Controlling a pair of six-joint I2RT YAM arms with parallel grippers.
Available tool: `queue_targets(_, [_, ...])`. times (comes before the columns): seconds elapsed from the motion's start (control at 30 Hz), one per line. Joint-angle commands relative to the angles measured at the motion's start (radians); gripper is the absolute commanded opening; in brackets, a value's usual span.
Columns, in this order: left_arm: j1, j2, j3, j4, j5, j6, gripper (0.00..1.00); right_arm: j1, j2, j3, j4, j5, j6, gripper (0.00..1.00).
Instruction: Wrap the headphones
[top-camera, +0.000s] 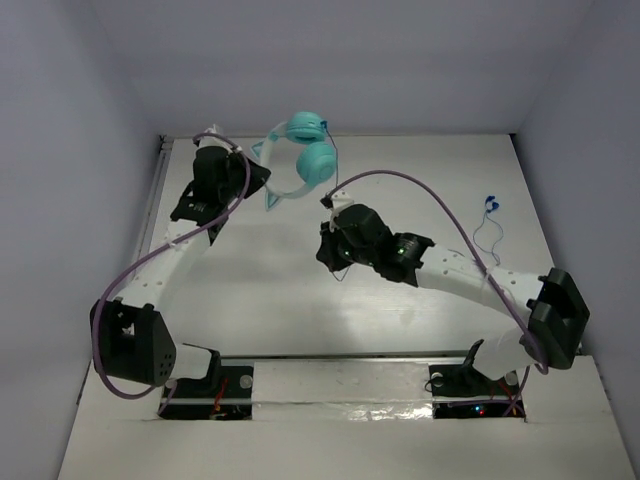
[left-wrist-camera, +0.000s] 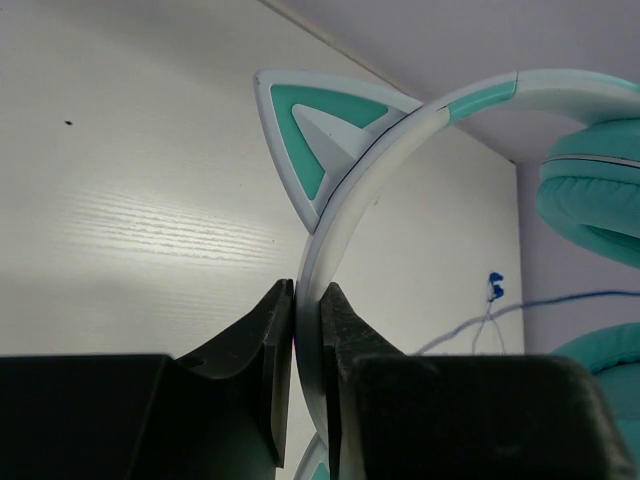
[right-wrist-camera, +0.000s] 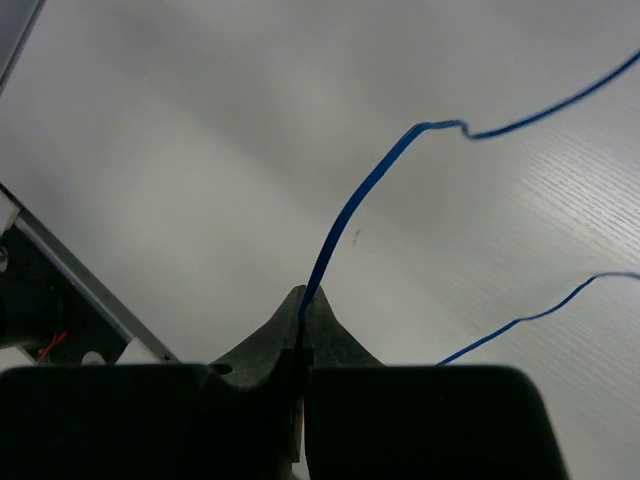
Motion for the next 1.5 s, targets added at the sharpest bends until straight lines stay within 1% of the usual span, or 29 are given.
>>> queue_targets(0.0, [-0.062, -0.042, -0.022, 0.109, -0.182, 0.045, 0.00, 0.066, -0.041, 0.125, -0.188, 0.119, -0.062, 0.00])
queue_targets(0.1, [-0.107, -0.022, -0.045, 0.093, -0.246, 0.081, 0.00, 0.100, -0.036, 0.188, -0.252, 0.125, -0.085, 0.00])
queue_targets(0.13, [-0.131, -0.018, -0.050, 0.090, -0.259, 0.089, 0.00, 0.100, -0.033, 0.229, -0.304, 0.126, -0.100, 0.00])
queue_targets(0.2, [-0.141, -0.008, -0.068, 0.089, -0.282, 0.115, 0.00, 0.112, -0.019, 0.269, -0.376, 0.117, -0.118, 0.00])
queue_targets(0.33, [-0.176, -0.001, -0.097, 0.083, -0.318, 0.161, 0.00, 0.112, -0.033, 0.314, -0.391, 0.077, -0.135, 0.00])
queue_targets(0.43, [-0.202, -0.004, -0.124, 0.100, -0.296, 0.189, 0.00, 0.112, -0.047, 0.344, -0.375, 0.079, -0.152, 0.00])
queue_targets(0.47, [-0.227, -0.005, -0.131, 0.104, -0.285, 0.199, 0.00, 0.112, -0.048, 0.349, -0.371, 0.089, -0.160, 0.00])
queue_targets(0.5, [-0.227, -0.008, -0.133, 0.101, -0.273, 0.209, 0.00, 0.112, -0.047, 0.369, -0.372, 0.114, -0.166, 0.00])
queue_targets(0.57, [-0.253, -0.011, -0.140, 0.095, -0.263, 0.241, 0.00, 0.112, -0.032, 0.395, -0.394, 0.138, -0.190, 0.00])
queue_targets(0.7, [-0.291, -0.024, -0.160, 0.075, -0.202, 0.282, 0.00, 0.112, -0.002, 0.453, -0.438, 0.194, -0.226, 0.00])
queue_targets(0.8, [-0.291, -0.050, -0.191, 0.072, -0.152, 0.293, 0.00, 0.112, 0.007, 0.481, -0.453, 0.278, -0.246, 0.00])
queue_targets(1.03, [-0.300, -0.108, -0.214, 0.021, -0.066, 0.313, 0.00, 0.092, -0.001, 0.490, -0.469, 0.353, -0.272, 0.00])
queue_targets(1.1, [-0.300, -0.126, -0.208, 0.003, -0.030, 0.319, 0.00, 0.083, -0.008, 0.481, -0.467, 0.366, -0.279, 0.00])
queue_targets(1.17, [-0.300, -0.137, -0.193, -0.005, -0.015, 0.333, 0.00, 0.083, -0.013, 0.479, -0.480, 0.413, -0.278, 0.00])
queue_targets(1.4, [-0.310, -0.124, -0.088, -0.198, 0.013, 0.430, 0.00, 0.083, -0.074, 0.433, -0.521, 0.497, -0.255, 0.02])
queue_targets(1.47, [-0.310, -0.113, -0.067, -0.229, 0.027, 0.454, 0.00, 0.083, -0.097, 0.418, -0.526, 0.524, -0.255, 0.03])
